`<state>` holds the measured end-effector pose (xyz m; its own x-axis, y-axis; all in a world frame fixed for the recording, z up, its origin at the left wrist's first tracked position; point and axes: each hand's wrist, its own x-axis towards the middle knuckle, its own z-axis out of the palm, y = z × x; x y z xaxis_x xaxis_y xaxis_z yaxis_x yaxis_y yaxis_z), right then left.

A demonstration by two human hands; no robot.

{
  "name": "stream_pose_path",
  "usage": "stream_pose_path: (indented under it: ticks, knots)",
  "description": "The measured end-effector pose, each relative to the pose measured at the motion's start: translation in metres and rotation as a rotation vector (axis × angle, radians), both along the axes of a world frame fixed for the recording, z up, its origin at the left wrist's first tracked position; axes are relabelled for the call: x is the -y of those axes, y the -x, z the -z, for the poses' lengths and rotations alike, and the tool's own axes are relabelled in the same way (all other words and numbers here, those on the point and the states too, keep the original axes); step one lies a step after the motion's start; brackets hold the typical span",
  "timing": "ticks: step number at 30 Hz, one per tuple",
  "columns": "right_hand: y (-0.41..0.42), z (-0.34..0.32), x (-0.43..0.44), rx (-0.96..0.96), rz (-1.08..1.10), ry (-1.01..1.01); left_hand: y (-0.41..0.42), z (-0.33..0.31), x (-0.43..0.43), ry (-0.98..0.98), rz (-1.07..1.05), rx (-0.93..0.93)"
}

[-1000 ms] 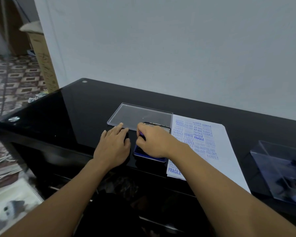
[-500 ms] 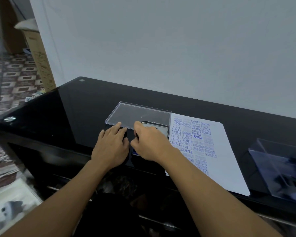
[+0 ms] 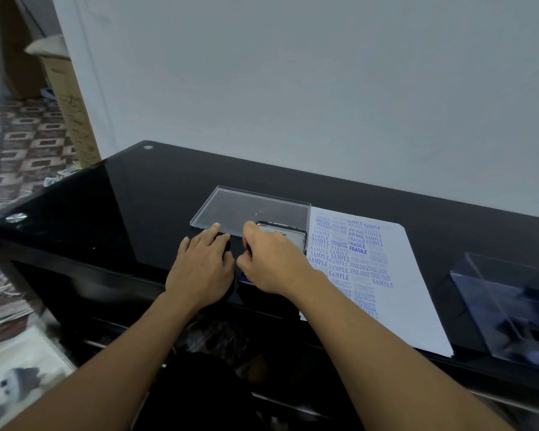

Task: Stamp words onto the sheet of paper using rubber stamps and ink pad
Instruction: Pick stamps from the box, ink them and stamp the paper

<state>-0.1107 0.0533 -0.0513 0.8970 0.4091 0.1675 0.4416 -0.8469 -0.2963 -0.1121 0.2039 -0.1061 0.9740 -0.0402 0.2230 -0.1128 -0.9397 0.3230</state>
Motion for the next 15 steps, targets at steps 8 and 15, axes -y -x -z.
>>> stream_pose_path:
  ticks: [8,15]
  knots:
    - [-0.0008,-0.0021,-0.0039,0.006,-0.020,0.027,-0.0004,0.0004,-0.0003,0.005,0.005,-0.009]
    - [0.0013,0.0002,0.0032,-0.004,0.015,-0.029,-0.0012,0.0013,-0.0001,0.003,0.001,-0.001]
